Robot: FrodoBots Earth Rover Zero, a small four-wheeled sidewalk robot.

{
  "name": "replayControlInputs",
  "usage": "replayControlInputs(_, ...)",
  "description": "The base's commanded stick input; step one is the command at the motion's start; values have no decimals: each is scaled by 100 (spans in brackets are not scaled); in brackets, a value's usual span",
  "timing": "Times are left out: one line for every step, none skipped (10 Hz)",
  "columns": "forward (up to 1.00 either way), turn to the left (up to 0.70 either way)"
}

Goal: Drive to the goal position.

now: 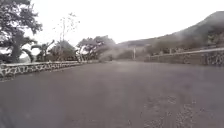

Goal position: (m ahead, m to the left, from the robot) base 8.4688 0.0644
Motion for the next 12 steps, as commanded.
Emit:
replayControlInputs(70,0)
replayControlInputs(70,0)
replayControlInputs(70,0)
replayControlInputs(70,0)
replayControlInputs(70,0)
replayControlInputs(70,0)
replayControlInputs(70,0)
replayControlInputs(70,0)
replayControlInputs(70,0)
replayControlInputs(70,0)
replayControlInputs(70,0)
replayControlInputs(70,0)
